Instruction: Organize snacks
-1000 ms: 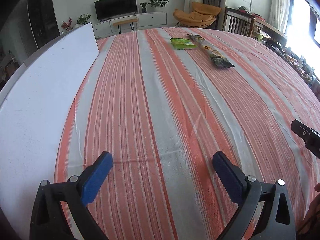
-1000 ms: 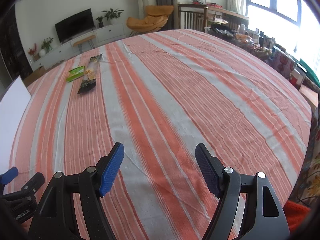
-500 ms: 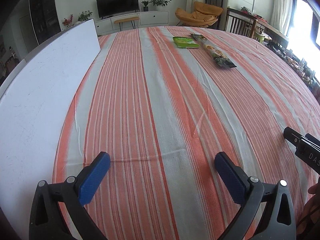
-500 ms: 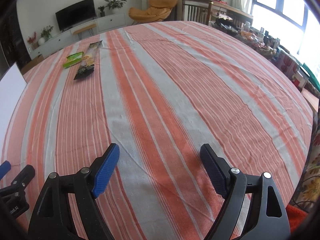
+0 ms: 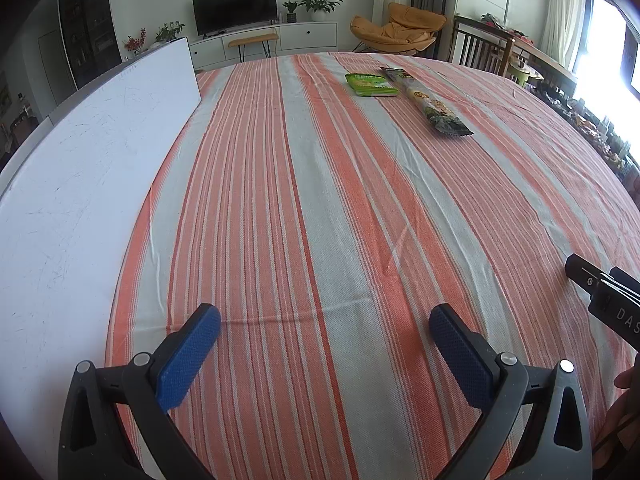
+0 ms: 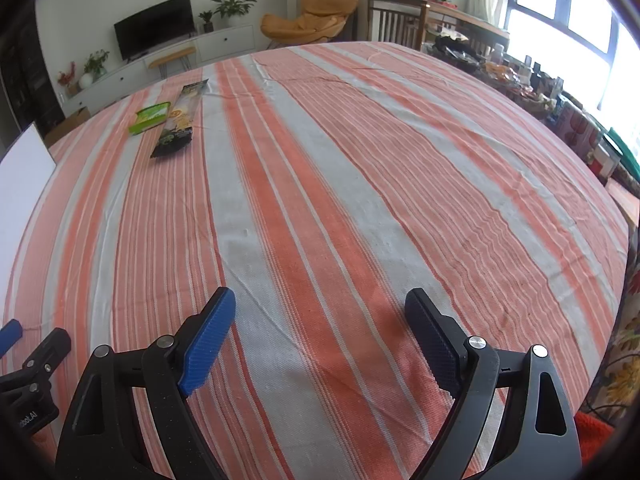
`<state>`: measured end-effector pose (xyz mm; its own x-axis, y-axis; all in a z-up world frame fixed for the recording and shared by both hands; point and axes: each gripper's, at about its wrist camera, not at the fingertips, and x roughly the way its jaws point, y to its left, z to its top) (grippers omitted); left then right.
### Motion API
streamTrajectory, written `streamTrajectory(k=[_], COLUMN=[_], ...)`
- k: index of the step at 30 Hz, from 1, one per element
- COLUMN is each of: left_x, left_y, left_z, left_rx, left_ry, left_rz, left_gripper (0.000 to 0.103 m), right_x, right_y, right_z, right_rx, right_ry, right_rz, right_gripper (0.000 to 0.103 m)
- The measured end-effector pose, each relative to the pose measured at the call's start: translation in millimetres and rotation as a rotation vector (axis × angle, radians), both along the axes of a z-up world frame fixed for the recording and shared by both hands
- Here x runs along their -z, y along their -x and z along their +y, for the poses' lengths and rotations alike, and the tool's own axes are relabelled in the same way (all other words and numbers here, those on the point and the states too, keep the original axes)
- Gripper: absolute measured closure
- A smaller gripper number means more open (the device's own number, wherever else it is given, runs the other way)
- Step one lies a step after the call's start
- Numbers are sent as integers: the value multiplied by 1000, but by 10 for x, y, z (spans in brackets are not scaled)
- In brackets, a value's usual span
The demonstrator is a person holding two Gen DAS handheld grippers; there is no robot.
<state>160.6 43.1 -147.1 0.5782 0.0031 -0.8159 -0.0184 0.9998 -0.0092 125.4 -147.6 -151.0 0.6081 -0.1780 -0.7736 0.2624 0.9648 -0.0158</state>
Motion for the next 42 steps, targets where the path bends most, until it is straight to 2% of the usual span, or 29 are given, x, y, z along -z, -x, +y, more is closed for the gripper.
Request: streamTrajectory(k=[3,6,8,12,14,17,19,21,23,25,27,29,33,34,35,36,37,42], left_x=[-12,-46,-152,-620,-831,-937,-898,-802,-656,-513,-412,-331,-163,-168,-188,-183,-193,-231], left_y=[-12,-95,-177,-447,-692,-1211,-1597,-1951,-2257,-2487,-2652,-2792,-2956,-2953,-2955,-2960,-2954,-2685], left_z=[7,-4,-7,-10,34,76,41,-10,-58,-66,-94,-179,-388,-435,-468,-481,-485,-355], left_rx=[9,-5,-16,-48,-70,-101,-86,-62,-47,-75,-79,-60,-15,-7,5,10,8,51], left_ry=[-2,9,81,218,281,325,293,263,240,243,276,258,164,128,108,94,47,47], left_rz=[13,74,79,0,-29,-6,32,64,119,155,156,165,181,152,123,119,103,70], left_gripper=[0,1,1,1,1,1,3,13,14,18,18,18,19,19,27,50,52,53], right_x=[1,2,2,2,2,2,6,9,13,13,11,10,7,7,6,6,5,4], right_y=[2,0,0,0,0,4,6,-6,-6,-15,-21,-22,-30,-31,-32,-32,-33,-37], right_z=[0,11,18,19,19,23,37,47,53,50,50,51,56,57,57,57,58,65], right_rx=[-1,-5,-6,-6,-6,-7,-10,-17,-20,-24,-28,-31,-38,-39,-40,-39,-39,-40], right_ry=[0,-1,-1,-1,-1,-2,-2,-3,-4,-4,-4,-4,-4,-5,-5,-5,-5,-4], right_rz=[0,3,4,4,4,4,5,8,9,11,12,13,14,14,14,14,14,14], right_gripper=[13,11,11,11,11,11,11,9,9,8,8,8,8,8,8,8,8,8])
